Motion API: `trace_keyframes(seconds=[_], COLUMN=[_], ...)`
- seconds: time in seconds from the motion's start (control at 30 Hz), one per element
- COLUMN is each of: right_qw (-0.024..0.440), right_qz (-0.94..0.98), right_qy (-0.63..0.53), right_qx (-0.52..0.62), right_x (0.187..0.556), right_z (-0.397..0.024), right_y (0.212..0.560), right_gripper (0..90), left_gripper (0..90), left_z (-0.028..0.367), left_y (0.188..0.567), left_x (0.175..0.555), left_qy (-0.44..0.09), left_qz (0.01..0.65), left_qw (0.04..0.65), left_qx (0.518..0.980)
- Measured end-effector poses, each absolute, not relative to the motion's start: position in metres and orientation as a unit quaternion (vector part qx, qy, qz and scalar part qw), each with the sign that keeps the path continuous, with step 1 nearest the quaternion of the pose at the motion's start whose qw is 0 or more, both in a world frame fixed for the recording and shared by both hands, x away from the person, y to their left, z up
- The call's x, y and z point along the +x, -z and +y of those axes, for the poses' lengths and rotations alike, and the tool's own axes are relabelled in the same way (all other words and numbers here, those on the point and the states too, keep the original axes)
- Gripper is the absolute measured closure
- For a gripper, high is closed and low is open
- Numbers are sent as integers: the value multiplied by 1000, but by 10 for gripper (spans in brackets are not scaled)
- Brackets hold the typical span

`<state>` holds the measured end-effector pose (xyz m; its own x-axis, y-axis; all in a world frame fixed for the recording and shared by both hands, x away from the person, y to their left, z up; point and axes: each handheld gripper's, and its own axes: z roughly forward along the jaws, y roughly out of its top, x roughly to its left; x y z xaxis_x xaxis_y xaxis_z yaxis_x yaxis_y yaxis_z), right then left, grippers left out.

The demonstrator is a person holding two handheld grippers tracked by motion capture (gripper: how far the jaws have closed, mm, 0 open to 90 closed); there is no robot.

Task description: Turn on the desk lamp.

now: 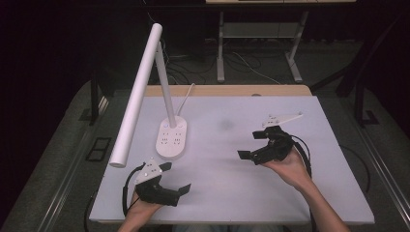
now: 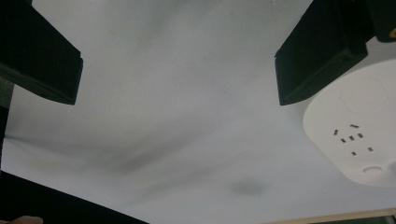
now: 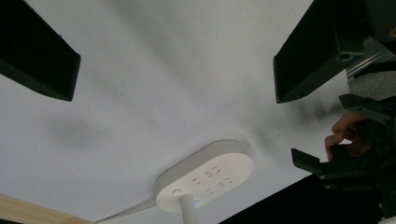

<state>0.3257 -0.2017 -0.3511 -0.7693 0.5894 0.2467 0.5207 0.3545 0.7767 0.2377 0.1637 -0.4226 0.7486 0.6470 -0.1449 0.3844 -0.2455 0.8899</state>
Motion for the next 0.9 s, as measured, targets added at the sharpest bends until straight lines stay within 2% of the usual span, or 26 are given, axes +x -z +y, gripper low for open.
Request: trace_keyframes(seconds=[0.9], right_qw=[24], right_qz=[831], right_qy=[-451], right_qx=[325], right_x=[366], right_z=[-159], right_y=[341], right_gripper=[2], left_gripper=[6], left_z=[166], left_y=[422], left_x=[237], left_qy=[-125], left_qz=[330], left_qw=[520], left_qx=[778])
